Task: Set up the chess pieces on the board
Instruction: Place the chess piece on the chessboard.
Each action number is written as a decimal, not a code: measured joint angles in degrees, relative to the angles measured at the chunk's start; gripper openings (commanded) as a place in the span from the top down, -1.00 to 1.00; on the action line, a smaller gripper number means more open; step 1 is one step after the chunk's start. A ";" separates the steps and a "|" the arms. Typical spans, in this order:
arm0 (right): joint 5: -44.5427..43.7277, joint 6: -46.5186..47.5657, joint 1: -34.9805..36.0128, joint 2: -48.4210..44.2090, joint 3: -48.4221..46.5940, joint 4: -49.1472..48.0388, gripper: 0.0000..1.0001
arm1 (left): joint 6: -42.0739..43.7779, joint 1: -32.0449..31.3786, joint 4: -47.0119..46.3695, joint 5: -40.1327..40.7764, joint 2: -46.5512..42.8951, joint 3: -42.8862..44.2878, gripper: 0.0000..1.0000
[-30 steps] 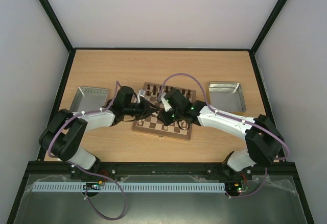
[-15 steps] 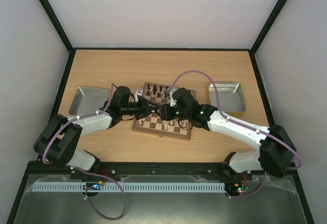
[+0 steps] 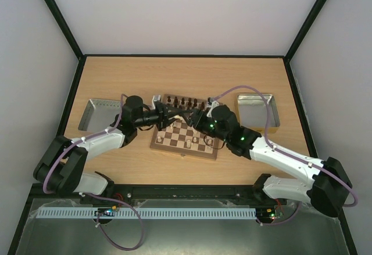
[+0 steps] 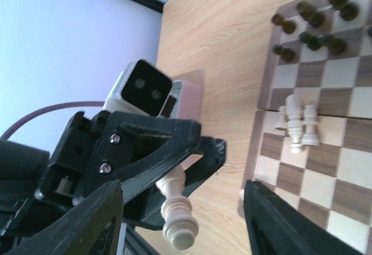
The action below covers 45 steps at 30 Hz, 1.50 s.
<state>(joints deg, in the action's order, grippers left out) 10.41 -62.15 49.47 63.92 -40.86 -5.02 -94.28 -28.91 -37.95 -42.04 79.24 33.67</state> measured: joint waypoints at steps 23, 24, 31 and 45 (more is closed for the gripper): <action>4.42 -5.53 0.00 2.80 -0.33 -5.57 0.97 | -7.23 0.11 -7.26 0.11 0.00 -2.27 0.10; 4.04 -5.09 0.00 2.80 -0.96 -4.35 0.97 | -6.34 0.11 -6.78 0.11 0.00 -2.27 0.04; -0.15 0.90 0.00 3.69 -8.02 9.40 0.97 | 8.41 1.49 11.39 4.46 -4.35 0.79 -0.16; -9.94 13.77 0.00 13.86 -23.30 36.26 0.97 | 53.70 9.70 55.82 33.73 -23.52 12.46 -0.22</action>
<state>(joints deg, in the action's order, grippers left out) 0.47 -48.38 49.47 77.78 -64.16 31.24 -40.58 -19.20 17.87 -8.32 55.72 46.13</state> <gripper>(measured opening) 0.113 0.608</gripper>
